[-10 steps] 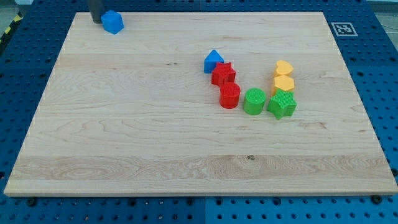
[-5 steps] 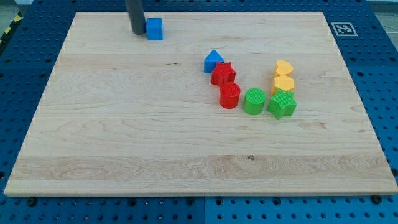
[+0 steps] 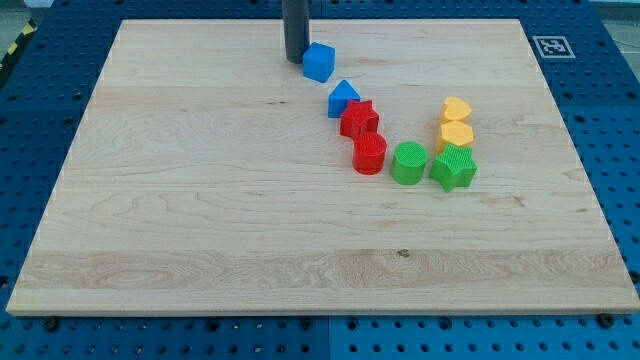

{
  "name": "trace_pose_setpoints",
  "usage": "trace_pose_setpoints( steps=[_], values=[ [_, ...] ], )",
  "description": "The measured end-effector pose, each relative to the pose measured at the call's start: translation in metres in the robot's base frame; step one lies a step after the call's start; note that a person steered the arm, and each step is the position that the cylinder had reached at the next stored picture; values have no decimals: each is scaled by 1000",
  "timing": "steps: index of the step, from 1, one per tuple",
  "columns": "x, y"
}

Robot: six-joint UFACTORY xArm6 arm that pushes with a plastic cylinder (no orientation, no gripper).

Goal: Move the blue cube towards the top of the green circle

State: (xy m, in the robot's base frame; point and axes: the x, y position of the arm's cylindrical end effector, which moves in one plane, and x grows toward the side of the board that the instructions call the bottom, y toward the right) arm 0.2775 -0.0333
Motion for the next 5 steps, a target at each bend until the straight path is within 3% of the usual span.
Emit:
trace_pose_setpoints(
  steps=[2,4,5],
  values=[
    [26,12],
    [-4,27],
    [-6,75]
  ],
)
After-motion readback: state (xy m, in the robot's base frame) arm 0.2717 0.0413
